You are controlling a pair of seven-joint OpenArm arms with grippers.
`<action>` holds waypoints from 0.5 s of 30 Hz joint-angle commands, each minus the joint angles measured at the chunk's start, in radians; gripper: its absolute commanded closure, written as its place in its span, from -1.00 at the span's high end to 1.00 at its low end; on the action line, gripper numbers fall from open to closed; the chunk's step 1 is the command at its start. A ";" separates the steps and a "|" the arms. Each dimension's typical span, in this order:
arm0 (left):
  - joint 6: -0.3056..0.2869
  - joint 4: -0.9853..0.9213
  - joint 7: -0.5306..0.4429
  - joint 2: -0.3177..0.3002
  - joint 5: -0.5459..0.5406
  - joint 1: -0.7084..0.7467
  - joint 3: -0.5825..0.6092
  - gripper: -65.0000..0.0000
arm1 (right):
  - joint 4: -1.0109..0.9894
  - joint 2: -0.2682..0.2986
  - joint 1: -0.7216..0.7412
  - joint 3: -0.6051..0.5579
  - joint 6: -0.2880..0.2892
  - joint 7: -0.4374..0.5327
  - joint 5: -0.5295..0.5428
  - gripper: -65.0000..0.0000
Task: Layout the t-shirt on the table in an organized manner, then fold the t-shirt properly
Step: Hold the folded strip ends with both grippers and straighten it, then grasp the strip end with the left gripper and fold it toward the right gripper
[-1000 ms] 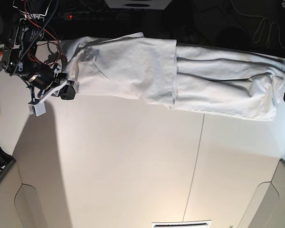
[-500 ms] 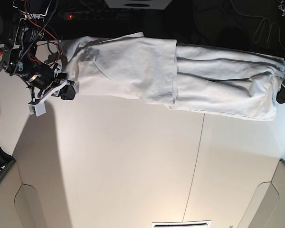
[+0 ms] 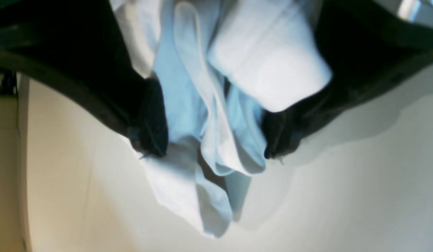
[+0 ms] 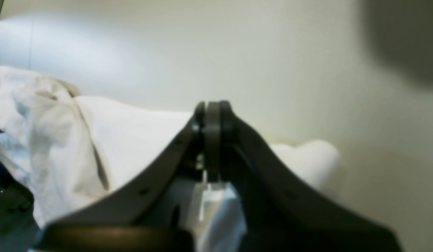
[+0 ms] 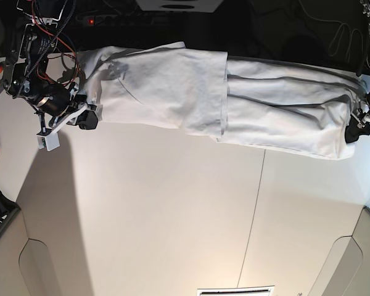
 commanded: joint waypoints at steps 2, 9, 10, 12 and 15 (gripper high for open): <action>0.012 0.002 0.090 -0.003 0.042 0.006 0.008 0.45 | 0.018 0.008 0.010 0.001 0.004 0.012 0.018 -1.00; 0.012 0.069 0.171 -0.003 0.039 0.008 0.008 -0.78 | 0.018 0.008 0.011 0.001 0.004 0.012 0.019 -1.00; 0.012 0.087 0.171 -0.003 0.018 0.010 0.008 -1.00 | 0.018 0.008 0.010 0.001 0.004 0.012 0.019 -1.00; 0.012 0.126 0.189 -0.003 -0.029 0.012 0.006 -1.00 | 0.018 0.008 0.010 0.001 0.004 0.010 0.018 -1.00; 0.012 0.197 0.286 -0.003 -0.143 0.012 -0.021 -1.00 | 0.018 0.008 0.010 0.001 0.004 0.009 0.018 -1.00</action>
